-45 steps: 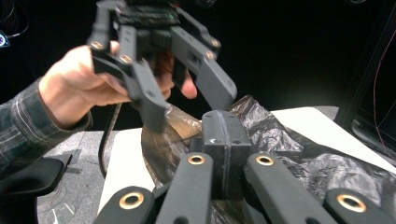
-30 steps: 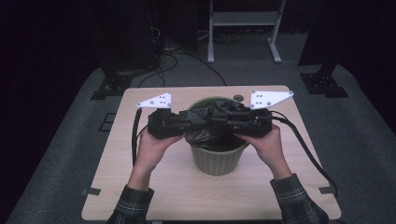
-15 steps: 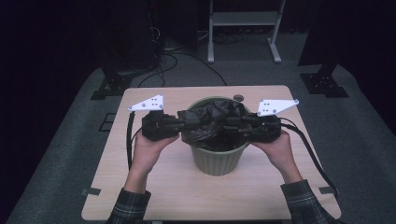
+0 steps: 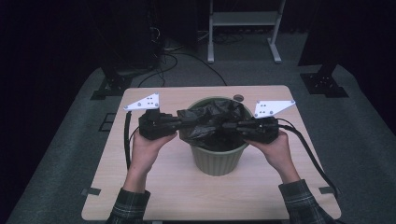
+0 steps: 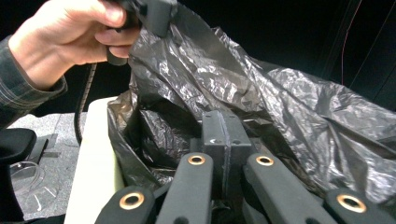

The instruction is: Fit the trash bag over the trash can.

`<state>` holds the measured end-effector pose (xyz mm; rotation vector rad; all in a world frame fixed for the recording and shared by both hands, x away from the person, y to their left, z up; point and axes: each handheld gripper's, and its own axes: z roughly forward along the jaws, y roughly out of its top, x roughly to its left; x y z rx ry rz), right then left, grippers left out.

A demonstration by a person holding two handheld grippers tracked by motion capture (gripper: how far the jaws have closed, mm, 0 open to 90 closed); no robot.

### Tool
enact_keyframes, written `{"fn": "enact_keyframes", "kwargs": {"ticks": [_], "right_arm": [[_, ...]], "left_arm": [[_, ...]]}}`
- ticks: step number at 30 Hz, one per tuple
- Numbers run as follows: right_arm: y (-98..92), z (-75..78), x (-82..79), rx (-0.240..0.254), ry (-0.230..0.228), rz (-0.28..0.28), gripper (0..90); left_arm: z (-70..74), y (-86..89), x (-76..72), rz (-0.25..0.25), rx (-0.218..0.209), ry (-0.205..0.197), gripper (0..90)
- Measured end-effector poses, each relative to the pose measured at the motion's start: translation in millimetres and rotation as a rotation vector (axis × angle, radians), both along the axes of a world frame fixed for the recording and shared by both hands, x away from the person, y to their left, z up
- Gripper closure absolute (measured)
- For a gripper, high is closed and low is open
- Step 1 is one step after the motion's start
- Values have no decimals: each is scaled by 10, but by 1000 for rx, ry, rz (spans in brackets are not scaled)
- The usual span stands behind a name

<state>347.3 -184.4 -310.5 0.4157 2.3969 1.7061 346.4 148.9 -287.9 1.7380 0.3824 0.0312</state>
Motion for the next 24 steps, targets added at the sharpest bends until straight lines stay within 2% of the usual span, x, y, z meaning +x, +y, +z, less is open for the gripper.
{"fn": "enact_keyframes", "kwargs": {"ticks": [4, 8, 11, 14, 17, 20, 21, 24], "right_arm": [[-50, 29, -8, 35, 21, 26, 900], [-104, 32, -69, 46, 22, 43, 900], [-133, 33, -122, 41, 15, 42, 900], [-157, 29, -129, 46, 20, 41, 900], [-148, 24, -145, 46, 18, 52, 900], [-126, 18, -161, 46, 17, 57, 900], [-120, 15, -159, 47, 17, 57, 900], [-107, 8, -150, 46, 19, 60, 900]], "left_arm": [[-12, 22, 1, 19, -4, 0, 896], [-21, 73, 17, 41, -14, -3, 894], [-29, 117, 14, 52, -37, 4, 877], [-26, 157, -1, 73, -35, -5, 866], [20, 149, 13, 83, -31, -13, 784], [106, 51, 49, 74, -20, -19, 610], [137, 13, 64, 63, -11, -33, 579], [216, -137, 113, 25, 28, -32, 479]]}}
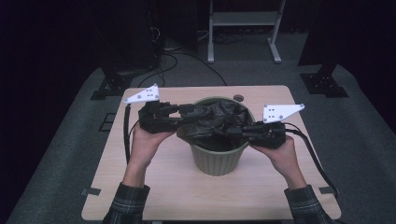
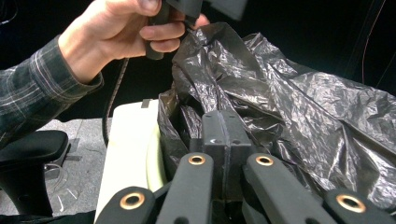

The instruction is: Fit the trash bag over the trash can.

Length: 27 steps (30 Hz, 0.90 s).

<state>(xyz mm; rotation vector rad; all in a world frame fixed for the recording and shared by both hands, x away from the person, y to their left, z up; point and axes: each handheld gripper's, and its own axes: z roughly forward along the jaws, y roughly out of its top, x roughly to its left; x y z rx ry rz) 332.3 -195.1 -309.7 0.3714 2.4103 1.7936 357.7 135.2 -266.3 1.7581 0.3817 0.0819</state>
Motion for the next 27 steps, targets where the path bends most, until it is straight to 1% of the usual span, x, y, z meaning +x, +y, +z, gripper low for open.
{"fn": "enact_keyframes", "kwargs": {"ticks": [1, 2, 3, 4, 5, 6, 7, 8, 10, 11, 12, 15, 16, 19, 21, 24, 25, 26, 27], "right_arm": [[2, -1, 0, -1, 1, 0, 900], [2, 0, 1, 0, 1, 1, 900], [1, 1, 3, 1, 1, 1, 900], [1, 4, 4, 3, 3, 2, 900], [1, 5, 5, 2, 2, 3, 900], [3, 7, 3, 3, 1, 6, 900], [2, 9, 1, 3, 0, 6, 900], [1, 10, 0, 5, -1, 8, 900], [-4, 10, -2, 4, -1, 10, 900], [-9, 9, -3, 2, -2, 9, 900], [-22, 8, -7, -2, -1, 4, 900], [-113, 4, -18, -5, -3, -14, 900], [-147, 4, -22, -4, -2, -21, 900], [-298, -6, -25, -6, 3, -55, 900], [-388, -17, -34, -13, 3, -76, 900], [-534, -43, -51, -21, 8, -110, 900], [-572, -52, -54, -18, 9, -116, 900], [-626, -66, -50, -1, 20, -120, 900], [-650, -72, -46, 16, 26, -125, 900]], "left_arm": [[20, -53, 22, -11, 25, -1, 465], [29, -92, 39, -11, 41, -2, 449], [33, -149, 76, -7, 75, -9, 438], [34, -182, 104, -12, 96, -10, 434], [26, -231, 146, -23, 128, -3, 436], [18, -258, 168, -22, 151, -4, 451], [3, -302, 198, -34, 189, 3, 488], [-10, -331, 213, -49, 218, 0, 554], [-36, -364, 226, -55, 258, -13, 733], [-43, -359, 229, -55, 263, -8, 823], [-44, -332, 229, -49, 252, -6, 891], [-34, -172, 212, 16, 195, -8, 896], [-34, -76, 205, 26, 160, -3, 896], [-49, 140, 160, 46, 87, 10, 895], [-76, 264, 115, 58, 61, 16, 895], [-135, 405, 40, 73, 43, 18, 895], [-166, 447, 16, 71, 25, 25, 895], [-187, 458, 0, 68, 14, 27, 895], [-205, 452, -15, 62, 13, 29, 896]]}}
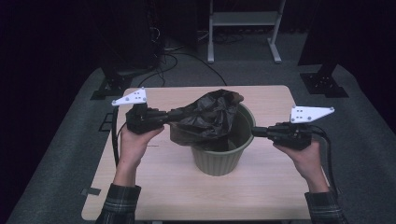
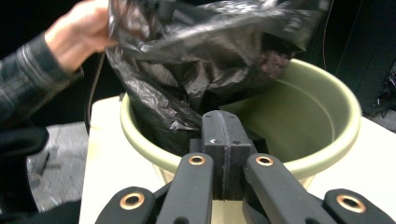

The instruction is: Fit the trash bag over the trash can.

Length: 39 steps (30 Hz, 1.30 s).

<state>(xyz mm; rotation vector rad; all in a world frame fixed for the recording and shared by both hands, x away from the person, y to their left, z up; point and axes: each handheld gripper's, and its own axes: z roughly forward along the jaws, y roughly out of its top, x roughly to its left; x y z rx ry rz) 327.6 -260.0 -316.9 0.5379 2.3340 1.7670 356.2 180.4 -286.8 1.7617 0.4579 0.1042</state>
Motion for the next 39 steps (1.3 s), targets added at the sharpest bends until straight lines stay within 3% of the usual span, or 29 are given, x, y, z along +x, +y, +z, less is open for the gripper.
{"fn": "enact_keyframes", "kwargs": {"ticks": [2, 3, 4, 9, 12, 15, 18, 21, 22, 24, 28, 33, 35, 37, 38, 39], "right_arm": [[4, 10, 8, 31, -6, -13, 892], [25, 21, 21, 50, -6, -15, 718], [50, 41, 51, 68, 14, -26, 654], [150, 91, 178, 111, 59, -41, 446], [189, 82, 247, 142, 95, -53, 353], [246, 68, 305, 174, 125, -48, 321], [342, 54, 368, 181, 151, -46, 337], [448, 40, 405, 156, 146, -41, 556], [471, 39, 410, 137, 140, -37, 731], [498, 44, 386, 85, 95, -61, 891], [430, 72, 340, 49, 53, -110, 900], [100, 92, 258, 50, 27, -184, 900], [-19, 75, 217, 63, 34, -173, 900], [-60, 56, 166, 37, 28, -183, 900], [-72, 43, 127, 14, 18, -194, 900], [-83, 35, 108, 5, 12, -200, 900]], "left_arm": [[-26, -36, -30, -8, 4, -2, 895], [-38, -56, -38, -16, 6, -5, 895], [-48, -74, -48, -21, 7, -6, 895], [-84, -117, -77, -40, 5, -5, 895], [-99, -127, -97, -45, 5, -5, 895], [-117, -131, -119, -50, 5, -4, 895], [-140, -142, -140, -56, 2, -5, 895], [-149, -136, -154, -60, 3, -7, 895], [-152, -131, -157, -59, 4, -7, 895], [-161, -102, -160, -53, -1, -6, 895], [-183, 4, -161, -29, -4, -4, 896], [-260, 110, -172, -1, -2, 13, 896], [-315, 67, -173, -12, 20, 25, 896], [-366, -10, -173, -21, 43, 31, 894], [-380, -28, -170, -23, 47, 34, 873], [-385, -44, -163, -18, 49, 40, 797]]}}
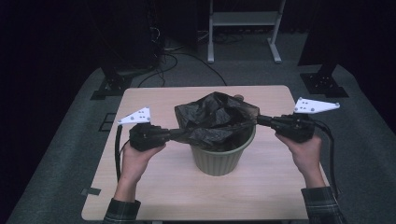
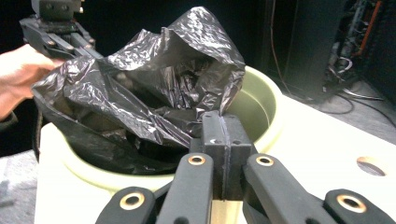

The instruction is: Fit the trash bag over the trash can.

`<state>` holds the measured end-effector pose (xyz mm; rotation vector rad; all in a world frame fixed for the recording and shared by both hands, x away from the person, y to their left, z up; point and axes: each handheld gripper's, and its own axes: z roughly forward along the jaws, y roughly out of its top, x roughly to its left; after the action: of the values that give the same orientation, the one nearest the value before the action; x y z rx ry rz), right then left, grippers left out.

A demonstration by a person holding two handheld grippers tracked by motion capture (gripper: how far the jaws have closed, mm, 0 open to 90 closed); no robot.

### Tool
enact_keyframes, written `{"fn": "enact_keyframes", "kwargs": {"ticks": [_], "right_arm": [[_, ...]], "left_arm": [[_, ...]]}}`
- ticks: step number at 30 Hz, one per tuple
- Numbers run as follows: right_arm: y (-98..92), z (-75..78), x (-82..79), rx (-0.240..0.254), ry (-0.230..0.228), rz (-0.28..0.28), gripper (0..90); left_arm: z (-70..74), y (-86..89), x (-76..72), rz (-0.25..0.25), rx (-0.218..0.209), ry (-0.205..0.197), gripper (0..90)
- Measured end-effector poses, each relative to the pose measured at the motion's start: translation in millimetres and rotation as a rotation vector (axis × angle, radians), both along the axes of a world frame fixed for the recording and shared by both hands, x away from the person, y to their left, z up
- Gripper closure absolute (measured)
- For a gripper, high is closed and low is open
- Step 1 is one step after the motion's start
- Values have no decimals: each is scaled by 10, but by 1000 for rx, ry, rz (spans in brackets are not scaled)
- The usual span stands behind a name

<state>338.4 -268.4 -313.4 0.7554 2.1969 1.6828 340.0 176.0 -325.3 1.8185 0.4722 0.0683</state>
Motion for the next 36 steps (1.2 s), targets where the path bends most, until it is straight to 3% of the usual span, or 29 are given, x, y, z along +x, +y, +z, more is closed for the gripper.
{"fn": "enact_keyframes", "kwargs": {"ticks": [1, 2, 7, 12, 16, 19, 23, 33, 36], "right_arm": [[-23, -11, -26, 6, -6, 6, 900], [-38, -13, -41, 12, -10, 12, 900], [16, 21, -62, 8, -27, 39, 900], [51, 28, -38, 7, -27, 43, 900], [67, 40, -32, 12, -32, 42, 900], [86, 51, -24, 29, -34, 49, 900], [216, 69, -22, 14, -43, 80, 900], [361, 57, 11, -17, -43, 96, 900], [378, 54, 11, -10, -48, 104, 900]], "left_arm": [[16, 8, -4, 18, 3, -14, 698], [46, 26, -8, 31, -9, -28, 667], [398, 42, -15, 55, -27, -107, 530], [653, 73, 48, 86, -27, -144, 450], [633, 76, 124, 122, -9, -115, 345], [581, -17, 155, 99, -16, -93, 272], [579, -195, 190, 91, -32, -106, 183], [961, -372, 302, 94, -54, -176, 175], [1007, -509, 337, 59, -14, -175, 201]]}}
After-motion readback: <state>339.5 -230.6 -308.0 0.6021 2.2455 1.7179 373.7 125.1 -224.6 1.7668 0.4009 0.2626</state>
